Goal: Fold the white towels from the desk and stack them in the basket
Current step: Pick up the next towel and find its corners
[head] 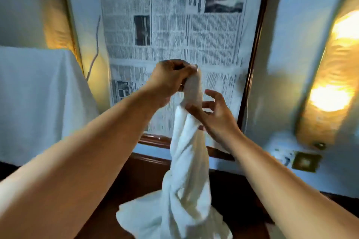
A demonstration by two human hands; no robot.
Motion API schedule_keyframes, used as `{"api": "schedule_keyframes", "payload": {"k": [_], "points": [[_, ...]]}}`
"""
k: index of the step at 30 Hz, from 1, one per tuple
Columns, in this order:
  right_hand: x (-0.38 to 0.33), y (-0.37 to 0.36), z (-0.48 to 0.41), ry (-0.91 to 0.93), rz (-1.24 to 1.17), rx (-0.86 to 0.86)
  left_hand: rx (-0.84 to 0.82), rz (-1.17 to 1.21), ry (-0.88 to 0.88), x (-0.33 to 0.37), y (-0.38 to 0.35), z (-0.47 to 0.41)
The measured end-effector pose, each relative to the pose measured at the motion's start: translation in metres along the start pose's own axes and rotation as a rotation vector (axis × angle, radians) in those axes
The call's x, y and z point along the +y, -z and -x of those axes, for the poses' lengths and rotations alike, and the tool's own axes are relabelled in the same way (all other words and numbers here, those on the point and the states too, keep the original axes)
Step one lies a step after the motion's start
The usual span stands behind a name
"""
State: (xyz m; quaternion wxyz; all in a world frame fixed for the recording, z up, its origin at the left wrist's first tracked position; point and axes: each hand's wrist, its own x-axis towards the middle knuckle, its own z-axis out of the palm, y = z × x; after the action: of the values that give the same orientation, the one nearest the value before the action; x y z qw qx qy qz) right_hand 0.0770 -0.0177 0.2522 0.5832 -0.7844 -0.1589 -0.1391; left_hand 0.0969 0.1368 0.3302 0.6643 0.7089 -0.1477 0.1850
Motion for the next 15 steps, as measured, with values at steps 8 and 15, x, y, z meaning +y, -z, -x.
{"api": "schedule_keyframes", "payload": {"k": [8, 15], "points": [[-0.139, 0.093, -0.019, 0.377, 0.223, 0.244, -0.005, 0.131, -0.197, 0.186, -0.062, -0.038], [-0.216, 0.203, -0.017, 0.437, 0.345, 0.522, -0.02, 0.199, -0.318, 0.282, -0.134, -0.031]]}}
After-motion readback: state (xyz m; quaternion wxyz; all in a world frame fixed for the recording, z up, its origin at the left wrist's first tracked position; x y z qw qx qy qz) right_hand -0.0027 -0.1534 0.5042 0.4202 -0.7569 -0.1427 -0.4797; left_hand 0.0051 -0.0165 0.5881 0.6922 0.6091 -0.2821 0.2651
